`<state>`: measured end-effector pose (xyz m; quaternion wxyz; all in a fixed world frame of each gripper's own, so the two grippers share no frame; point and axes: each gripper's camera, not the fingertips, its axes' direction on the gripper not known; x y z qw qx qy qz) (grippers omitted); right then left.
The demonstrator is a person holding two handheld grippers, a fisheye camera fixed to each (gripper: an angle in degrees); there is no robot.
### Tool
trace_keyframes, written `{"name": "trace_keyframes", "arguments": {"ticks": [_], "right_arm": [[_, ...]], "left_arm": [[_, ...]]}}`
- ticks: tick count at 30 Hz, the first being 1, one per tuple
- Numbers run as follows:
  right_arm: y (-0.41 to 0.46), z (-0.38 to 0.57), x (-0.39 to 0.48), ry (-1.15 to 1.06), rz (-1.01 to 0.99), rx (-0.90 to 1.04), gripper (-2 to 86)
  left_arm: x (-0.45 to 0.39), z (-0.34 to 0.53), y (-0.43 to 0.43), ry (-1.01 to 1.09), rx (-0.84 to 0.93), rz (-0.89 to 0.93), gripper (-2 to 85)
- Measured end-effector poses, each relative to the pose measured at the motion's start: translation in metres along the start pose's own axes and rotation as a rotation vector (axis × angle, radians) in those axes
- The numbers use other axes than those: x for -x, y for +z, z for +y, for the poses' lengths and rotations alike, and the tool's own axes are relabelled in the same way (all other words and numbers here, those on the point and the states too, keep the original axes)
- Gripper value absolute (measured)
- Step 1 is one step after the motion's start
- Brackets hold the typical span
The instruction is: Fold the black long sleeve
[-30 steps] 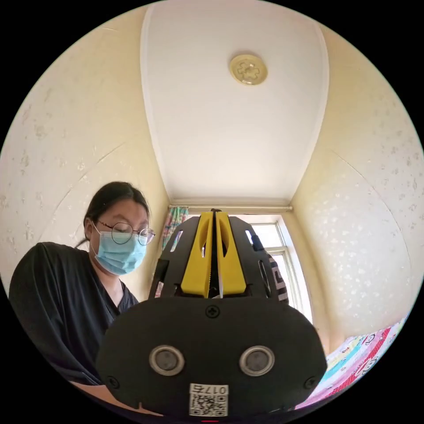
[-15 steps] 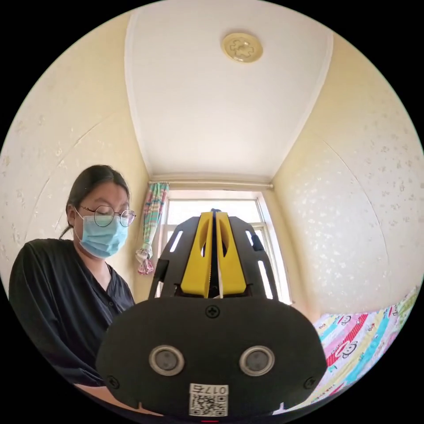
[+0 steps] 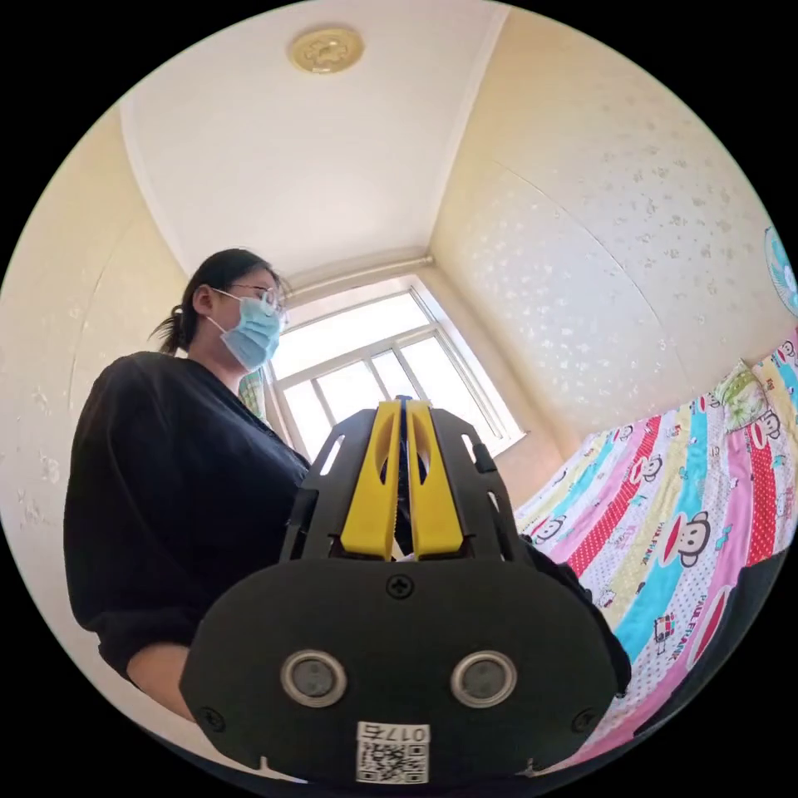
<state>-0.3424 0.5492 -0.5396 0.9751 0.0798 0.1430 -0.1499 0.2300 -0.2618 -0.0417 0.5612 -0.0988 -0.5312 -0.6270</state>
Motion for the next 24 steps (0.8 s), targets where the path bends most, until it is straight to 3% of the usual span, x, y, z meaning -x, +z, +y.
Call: {"name": "trace_keyframes", "arguments": {"ticks": [5, 7, 11, 14, 16, 19, 24], "right_arm": [[0.065, -0.088, -0.062, -0.048, 0.037, 0.139, 0.9], [0.107, -0.122, -0.125, 0.054, 0.175, 0.228, 1.0], [0.181, -0.137, -0.252, 0.127, 0.443, 0.404, 1.2], [0.256, -0.122, -0.379, 0.219, 0.667, 0.643, 1.7], [0.305, -0.096, -0.439, 0.291, 0.826, 0.825, 2.4], [0.328, -0.057, -0.454, 0.317, 0.895, 0.886, 4.5], [0.293, 0.083, -0.474, 0.519, 1.000, 1.137, 6.9]], "left_arm": [[0.037, -0.088, -0.022, 0.022, 0.036, -0.109, -0.8], [0.076, -0.116, -0.024, -0.006, 0.062, -0.141, -0.7], [0.220, -0.175, -0.014, -0.203, 0.160, -0.289, 0.4], [0.339, -0.191, -0.018, -0.475, 0.162, -0.444, 5.9], [0.375, -0.188, -0.028, -0.567, 0.117, -0.487, 8.2], [0.397, -0.154, -0.022, -0.632, 0.130, -0.480, 8.7], [0.420, 0.003, 0.024, -0.832, 0.495, -0.497, 8.8]]}}
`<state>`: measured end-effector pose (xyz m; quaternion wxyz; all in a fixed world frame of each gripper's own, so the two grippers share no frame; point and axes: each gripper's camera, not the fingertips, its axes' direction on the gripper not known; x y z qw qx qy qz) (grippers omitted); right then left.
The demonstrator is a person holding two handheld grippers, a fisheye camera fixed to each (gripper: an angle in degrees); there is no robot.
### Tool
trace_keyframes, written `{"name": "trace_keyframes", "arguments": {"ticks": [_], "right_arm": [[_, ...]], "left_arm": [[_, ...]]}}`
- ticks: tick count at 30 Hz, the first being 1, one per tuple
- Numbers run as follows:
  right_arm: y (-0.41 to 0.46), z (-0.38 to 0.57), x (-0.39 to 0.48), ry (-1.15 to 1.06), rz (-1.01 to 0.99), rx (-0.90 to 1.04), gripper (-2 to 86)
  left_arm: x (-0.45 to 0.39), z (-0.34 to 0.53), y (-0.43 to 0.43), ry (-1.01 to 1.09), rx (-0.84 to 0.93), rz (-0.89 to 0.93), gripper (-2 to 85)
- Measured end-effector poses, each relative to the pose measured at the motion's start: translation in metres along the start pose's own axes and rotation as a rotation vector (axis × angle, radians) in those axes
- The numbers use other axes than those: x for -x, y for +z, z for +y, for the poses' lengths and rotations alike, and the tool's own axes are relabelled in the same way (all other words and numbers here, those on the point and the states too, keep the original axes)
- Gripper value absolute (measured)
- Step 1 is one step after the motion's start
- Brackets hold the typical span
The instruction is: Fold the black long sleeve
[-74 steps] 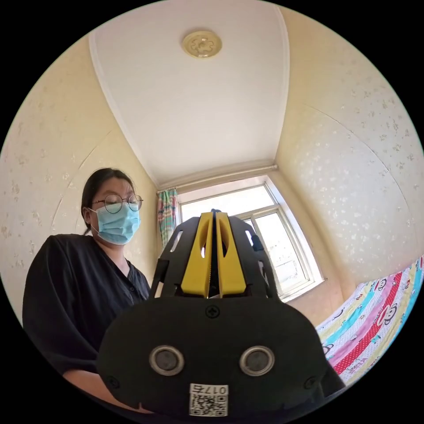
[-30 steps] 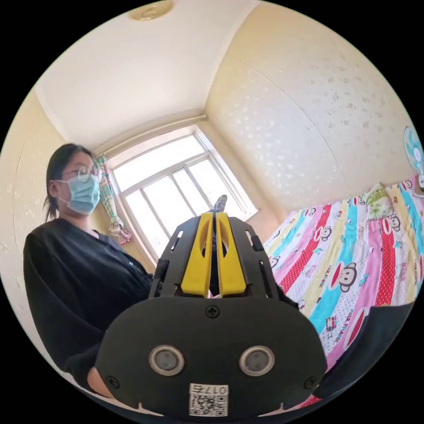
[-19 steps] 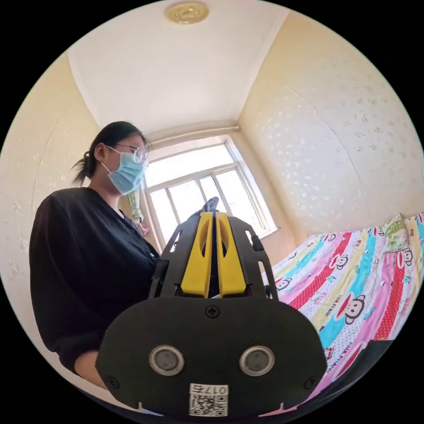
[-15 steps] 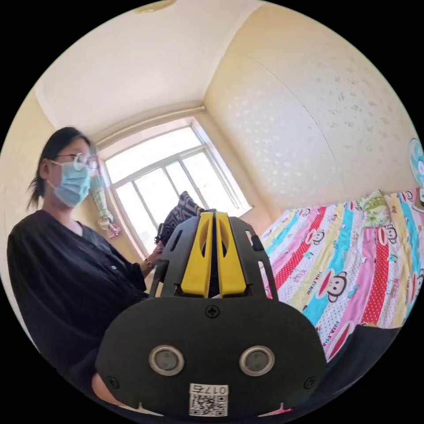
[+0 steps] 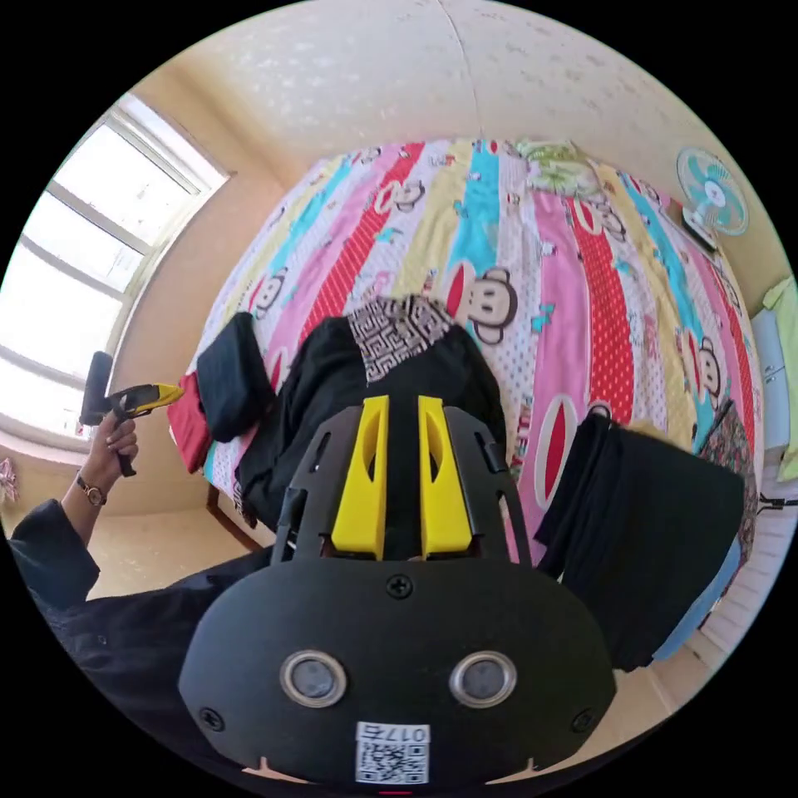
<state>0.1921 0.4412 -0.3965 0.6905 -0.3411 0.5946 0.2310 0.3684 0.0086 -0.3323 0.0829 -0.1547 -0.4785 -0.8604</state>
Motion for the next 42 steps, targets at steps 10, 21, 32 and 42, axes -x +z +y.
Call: {"name": "trace_keyframes", "arguments": {"ticks": [10, 21, 32, 42], "right_arm": [[0.104, 0.098, -0.084, 0.333, 0.174, 0.304, 9.8], [0.111, 0.049, -0.109, 0.299, 0.131, 0.499, 3.5], [-0.182, 0.081, -0.222, 0.425, 0.378, -0.082, 6.4], [0.005, 0.124, -0.161, 0.153, -0.269, 0.321, 11.7]], "left_arm": [[0.138, 0.053, 0.021, -0.393, -0.037, -0.236, 16.0], [0.127, 0.025, -0.018, -0.244, 0.116, -0.403, 3.4], [0.172, 0.128, -0.293, -0.447, -0.618, -0.332, 10.9], [0.208, 0.095, -0.048, -0.051, 0.024, -0.058, 17.3]]}}
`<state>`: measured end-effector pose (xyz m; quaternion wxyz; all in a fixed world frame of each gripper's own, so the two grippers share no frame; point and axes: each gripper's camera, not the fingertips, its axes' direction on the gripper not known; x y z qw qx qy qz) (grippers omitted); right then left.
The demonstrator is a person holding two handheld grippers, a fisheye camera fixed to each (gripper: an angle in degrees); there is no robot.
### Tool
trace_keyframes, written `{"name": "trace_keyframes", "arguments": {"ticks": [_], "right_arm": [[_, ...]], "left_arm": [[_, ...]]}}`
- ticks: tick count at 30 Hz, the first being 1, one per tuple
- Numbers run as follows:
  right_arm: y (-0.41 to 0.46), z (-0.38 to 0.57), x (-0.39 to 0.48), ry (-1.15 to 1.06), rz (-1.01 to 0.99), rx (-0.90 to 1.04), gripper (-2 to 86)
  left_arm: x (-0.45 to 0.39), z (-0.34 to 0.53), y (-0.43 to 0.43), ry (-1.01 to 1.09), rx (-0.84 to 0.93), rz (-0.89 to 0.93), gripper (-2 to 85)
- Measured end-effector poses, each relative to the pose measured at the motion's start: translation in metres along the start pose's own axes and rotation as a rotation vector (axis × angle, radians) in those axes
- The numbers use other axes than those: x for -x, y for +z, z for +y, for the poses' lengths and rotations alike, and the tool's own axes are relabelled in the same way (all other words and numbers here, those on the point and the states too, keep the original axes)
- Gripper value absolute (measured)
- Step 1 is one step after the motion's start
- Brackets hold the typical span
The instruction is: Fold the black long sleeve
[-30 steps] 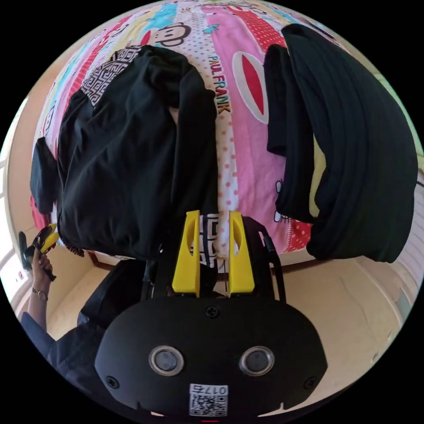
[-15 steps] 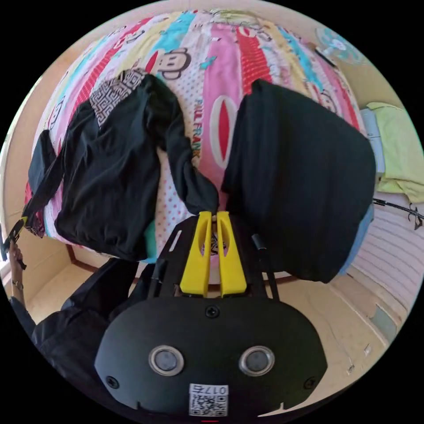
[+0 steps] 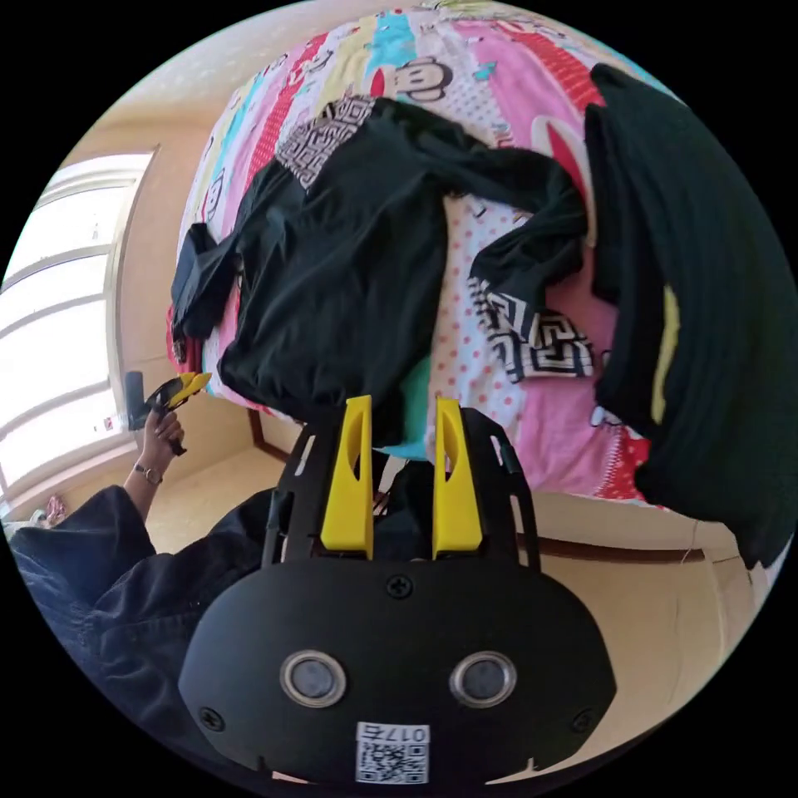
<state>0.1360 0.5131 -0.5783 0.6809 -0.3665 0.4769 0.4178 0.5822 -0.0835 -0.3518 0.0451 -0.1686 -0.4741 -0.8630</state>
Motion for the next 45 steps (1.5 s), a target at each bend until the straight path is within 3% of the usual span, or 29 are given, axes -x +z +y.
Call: {"name": "trace_keyframes", "arguments": {"ticks": [3, 6, 9, 13, 16, 19, 23, 27, 31, 33, 37, 40, 42, 45], "right_arm": [[0.040, -0.005, -0.005, -0.043, -0.005, 0.111, 11.9], [0.048, -0.004, -0.010, -0.047, -0.049, 0.133, 9.6], [0.034, 0.005, -0.014, -0.088, -0.108, 0.208, 5.6], [-0.019, 0.042, -0.015, -0.195, -0.256, 0.238, 3.9], [-0.050, 0.074, -0.011, -0.262, -0.171, 0.282, 3.6], [-0.047, 0.105, -0.008, -0.348, -0.125, 0.362, 3.9], [-0.005, 0.123, -0.014, -0.358, 0.036, 0.475, 5.1], [-0.046, 0.116, -0.025, -0.261, 0.138, 0.305, 7.4], [-0.103, 0.101, -0.027, -0.230, 0.311, 0.026, 8.9], [-0.107, 0.090, -0.019, -0.285, 0.335, -0.013, 9.4], [-0.062, 0.064, -0.001, -0.383, 0.534, 0.092, 10.3], [-0.019, 0.058, -0.020, -0.353, 0.555, 0.238, 9.5], [-0.031, 0.056, -0.019, -0.322, 0.572, 0.239, 6.6], [-0.100, 0.066, -0.009, -0.273, 0.429, 0.119, 3.4]], "left_arm": [[0.005, -0.014, 0.037, 0.006, 0.078, -0.053, 18.6], [-0.004, -0.020, 0.043, -0.018, 0.124, -0.203, 13.4], [-0.019, -0.009, 0.050, 0.036, 0.268, -0.110, 2.9], [-0.031, 0.028, 0.023, -0.015, 0.236, -0.089, 1.4], [-0.040, 0.068, 0.008, -0.062, 0.191, -0.045, 1.1], [-0.039, 0.103, 0.026, -0.133, 0.212, -0.154, 1.8], [-0.004, 0.131, 0.084, -0.414, 0.239, -0.190, 7.6], [-0.005, 0.144, 0.096, -0.528, 0.180, -0.223, 8.8], [-0.023, 0.151, 0.099, -0.484, 0.177, -0.230, 9.0], [-0.037, 0.155, 0.103, -0.446, 0.169, -0.207, 8.9], [-0.053, 0.158, 0.111, -0.415, 0.173, -0.175, 8.5], [-0.062, 0.159, 0.113, -0.408, 0.148, -0.132, 8.2], [-0.066, 0.160, 0.111, -0.412, 0.128, -0.100, 8.1], [-0.078, 0.157, 0.095, -0.363, 0.056, -0.055, 7.9]]}}
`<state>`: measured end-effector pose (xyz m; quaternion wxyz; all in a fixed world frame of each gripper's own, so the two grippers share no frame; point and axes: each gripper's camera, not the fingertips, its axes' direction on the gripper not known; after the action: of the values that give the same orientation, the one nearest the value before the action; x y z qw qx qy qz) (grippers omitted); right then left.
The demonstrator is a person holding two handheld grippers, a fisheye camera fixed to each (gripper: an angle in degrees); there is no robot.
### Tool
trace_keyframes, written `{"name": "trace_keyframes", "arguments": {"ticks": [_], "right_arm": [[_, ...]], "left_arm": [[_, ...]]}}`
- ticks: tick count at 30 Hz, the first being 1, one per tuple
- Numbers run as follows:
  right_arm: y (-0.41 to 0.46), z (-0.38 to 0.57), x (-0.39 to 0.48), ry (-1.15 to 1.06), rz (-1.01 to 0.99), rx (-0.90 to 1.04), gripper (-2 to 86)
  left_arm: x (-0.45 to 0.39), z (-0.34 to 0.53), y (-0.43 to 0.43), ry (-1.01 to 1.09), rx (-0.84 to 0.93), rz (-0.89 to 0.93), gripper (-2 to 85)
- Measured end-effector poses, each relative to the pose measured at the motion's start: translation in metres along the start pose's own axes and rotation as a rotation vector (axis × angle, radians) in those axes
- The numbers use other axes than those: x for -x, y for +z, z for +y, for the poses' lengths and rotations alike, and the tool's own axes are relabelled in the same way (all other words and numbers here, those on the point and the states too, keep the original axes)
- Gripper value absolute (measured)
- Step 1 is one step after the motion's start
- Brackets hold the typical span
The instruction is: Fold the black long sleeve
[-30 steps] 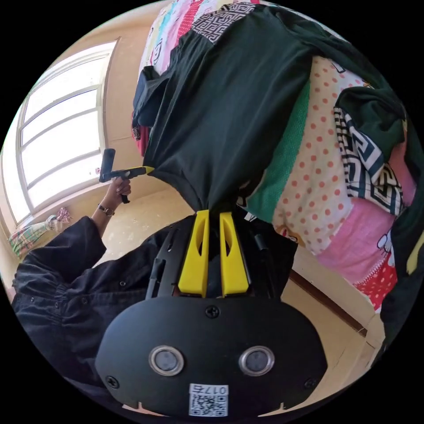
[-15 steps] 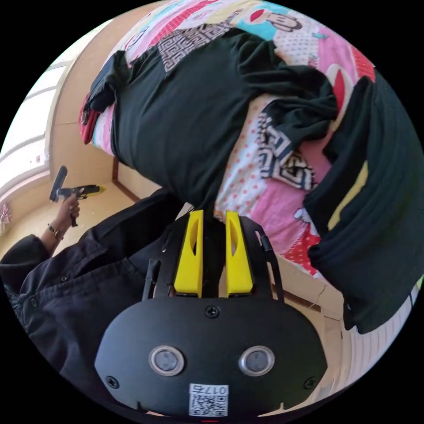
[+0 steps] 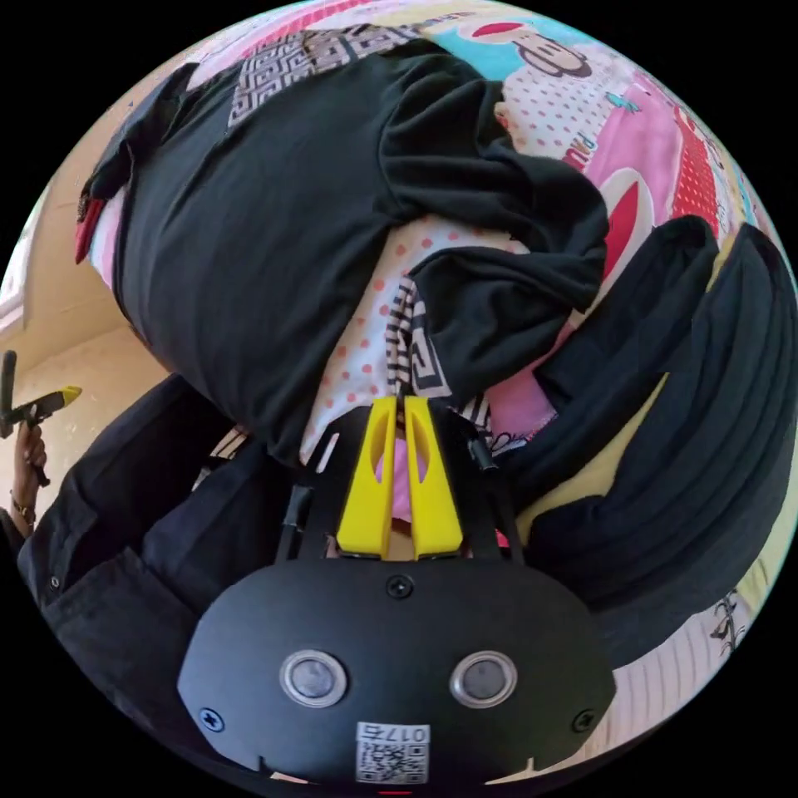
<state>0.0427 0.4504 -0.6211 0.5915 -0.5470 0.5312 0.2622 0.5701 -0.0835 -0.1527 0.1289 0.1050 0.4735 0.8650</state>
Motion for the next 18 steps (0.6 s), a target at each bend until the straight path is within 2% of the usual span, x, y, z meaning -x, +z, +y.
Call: {"name": "trace_keyframes", "arguments": {"ticks": [2, 4, 7, 11, 13, 15, 18], "right_arm": [[-0.057, 0.025, -0.019, 0.045, -0.142, -0.109, 3.0], [-0.136, 0.072, -0.061, 0.114, -0.402, -0.319, 2.7], [-0.206, 0.143, -0.130, 0.250, -0.642, -0.574, 2.4], [-0.220, 0.218, -0.215, 0.470, -0.739, -0.729, 2.3], [-0.199, 0.255, -0.264, 0.633, -0.876, -0.756, 2.2], [-0.194, 0.271, -0.278, 0.697, -0.974, -0.789, 2.2], [-0.212, 0.269, -0.263, 0.672, -1.158, -0.835, 2.2]], "left_arm": [[-0.011, -0.002, -0.010, 0.051, -0.025, 0.017, 8.2], [-0.024, -0.007, -0.017, 0.104, -0.041, 0.042, 8.8], [-0.039, -0.021, -0.023, 0.159, -0.051, 0.085, 9.4], [-0.046, -0.044, -0.018, 0.194, -0.041, 0.131, 9.4], [-0.044, -0.050, -0.016, 0.198, -0.031, 0.163, 9.4], [-0.038, -0.054, -0.018, 0.211, -0.017, 0.184, 9.4], [-0.018, -0.058, -0.027, 0.200, -0.003, 0.163, 9.4]]}}
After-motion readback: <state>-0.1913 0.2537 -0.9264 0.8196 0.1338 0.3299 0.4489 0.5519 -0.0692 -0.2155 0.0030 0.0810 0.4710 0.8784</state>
